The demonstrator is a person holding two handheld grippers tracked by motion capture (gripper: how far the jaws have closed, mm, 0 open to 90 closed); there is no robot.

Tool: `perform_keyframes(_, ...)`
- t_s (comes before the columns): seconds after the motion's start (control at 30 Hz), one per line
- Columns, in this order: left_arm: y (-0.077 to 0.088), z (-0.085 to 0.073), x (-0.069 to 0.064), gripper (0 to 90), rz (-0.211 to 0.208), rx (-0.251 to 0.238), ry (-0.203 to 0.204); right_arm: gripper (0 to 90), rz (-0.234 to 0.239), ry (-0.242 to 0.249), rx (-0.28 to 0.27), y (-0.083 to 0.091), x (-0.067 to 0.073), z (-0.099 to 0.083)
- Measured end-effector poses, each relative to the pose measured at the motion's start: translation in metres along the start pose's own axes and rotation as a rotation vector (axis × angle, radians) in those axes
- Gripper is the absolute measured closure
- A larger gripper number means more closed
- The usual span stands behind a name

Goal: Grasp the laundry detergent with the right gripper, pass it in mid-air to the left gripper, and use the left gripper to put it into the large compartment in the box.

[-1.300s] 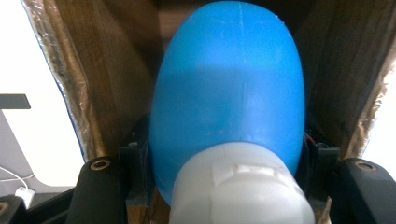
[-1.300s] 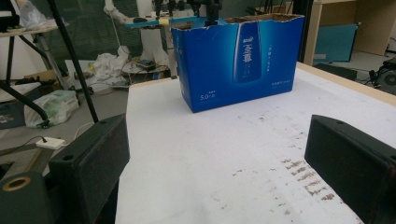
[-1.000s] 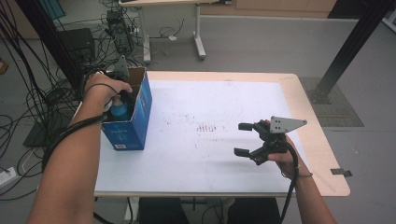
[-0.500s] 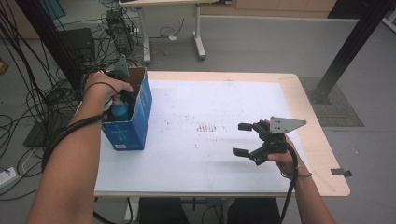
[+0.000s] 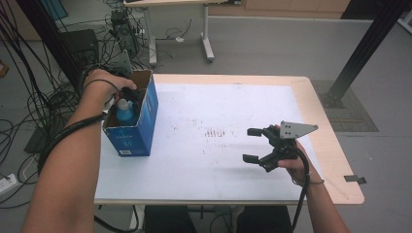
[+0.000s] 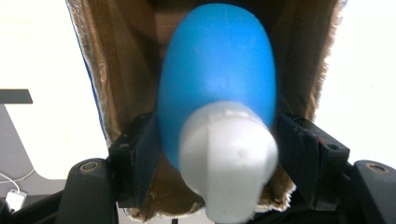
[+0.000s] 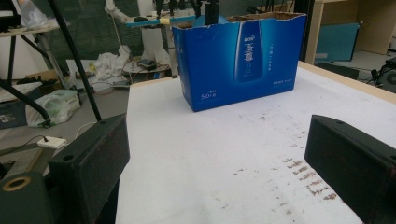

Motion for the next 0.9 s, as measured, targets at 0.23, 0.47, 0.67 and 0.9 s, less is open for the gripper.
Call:
perform_keyframes(0.23, 0.013, 0.000, -0.001, 32.0, -0.026, -0.024, 0.011, 6.6, 0.001, 0.002, 0.002, 0.000, 0.000, 0.001)
perform_keyframes(0.47, 0.034, -0.002, -0.003, 32.3, -0.032, -0.059, 0.002, 6.5, -0.001, 0.005, 0.006, 0.001, 0.000, 0.005)
perform_keyframes(0.67, 0.051, -0.004, -0.009, 32.1, -0.028, -0.087, -0.020, 6.6, -0.005, 0.003, 0.007, 0.001, 0.000, 0.003)
perform_keyframes(0.9, 0.061, -0.006, -0.019, 31.3, -0.033, -0.108, -0.049, 6.6, -0.008, -0.001, 0.009, 0.001, -0.001, 0.005)
Point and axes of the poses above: each handheld gripper's, and its own axes: y roughly backward along the jaws, z roughly out of its top, x roughly to its left, the point moved 3 cm from there along -y, roughly forward along the jaws, and after that the axes turned 13 degrees about -x, right-handed, at the moved point
